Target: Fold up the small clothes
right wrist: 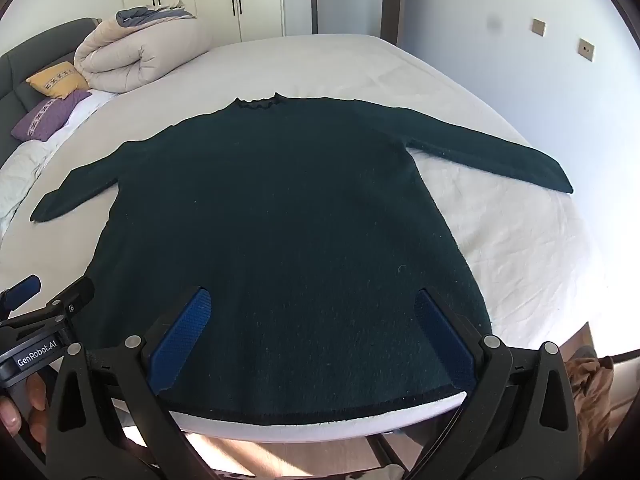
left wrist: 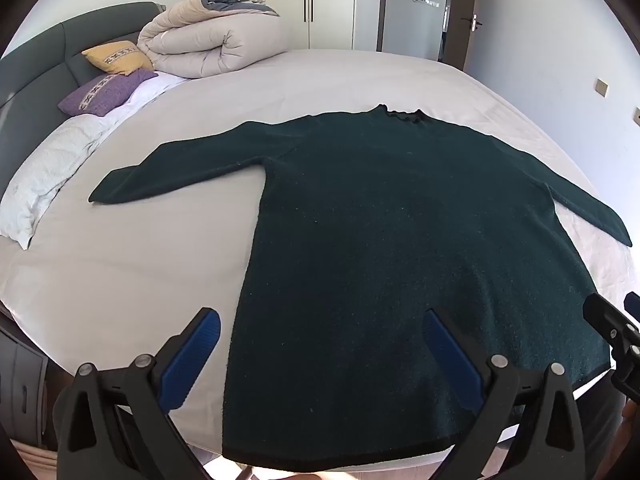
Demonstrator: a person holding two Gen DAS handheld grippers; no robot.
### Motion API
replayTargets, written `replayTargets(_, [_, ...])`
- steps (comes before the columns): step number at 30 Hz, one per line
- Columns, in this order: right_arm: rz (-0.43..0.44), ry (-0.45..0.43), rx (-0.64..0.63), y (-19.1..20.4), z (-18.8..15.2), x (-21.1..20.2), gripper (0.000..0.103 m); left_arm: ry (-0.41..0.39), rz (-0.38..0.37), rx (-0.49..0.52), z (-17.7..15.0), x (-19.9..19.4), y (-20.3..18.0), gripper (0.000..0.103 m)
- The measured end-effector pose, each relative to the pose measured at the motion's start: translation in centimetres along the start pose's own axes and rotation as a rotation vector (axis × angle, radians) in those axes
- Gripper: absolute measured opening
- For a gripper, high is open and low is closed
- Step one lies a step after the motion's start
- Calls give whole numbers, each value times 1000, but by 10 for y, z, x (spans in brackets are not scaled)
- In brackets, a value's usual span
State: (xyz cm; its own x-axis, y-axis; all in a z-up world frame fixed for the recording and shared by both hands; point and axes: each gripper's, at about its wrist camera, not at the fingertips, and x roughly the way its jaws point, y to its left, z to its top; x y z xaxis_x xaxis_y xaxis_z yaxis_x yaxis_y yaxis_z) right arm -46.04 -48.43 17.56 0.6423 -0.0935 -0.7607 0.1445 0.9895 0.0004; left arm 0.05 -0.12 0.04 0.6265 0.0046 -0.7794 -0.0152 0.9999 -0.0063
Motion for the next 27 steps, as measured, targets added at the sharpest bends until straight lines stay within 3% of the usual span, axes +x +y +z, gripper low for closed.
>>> replayTargets(27, [-7, 10, -27, 13, -4, 2, 103, 14, -26, -16, -6, 5, 3, 103])
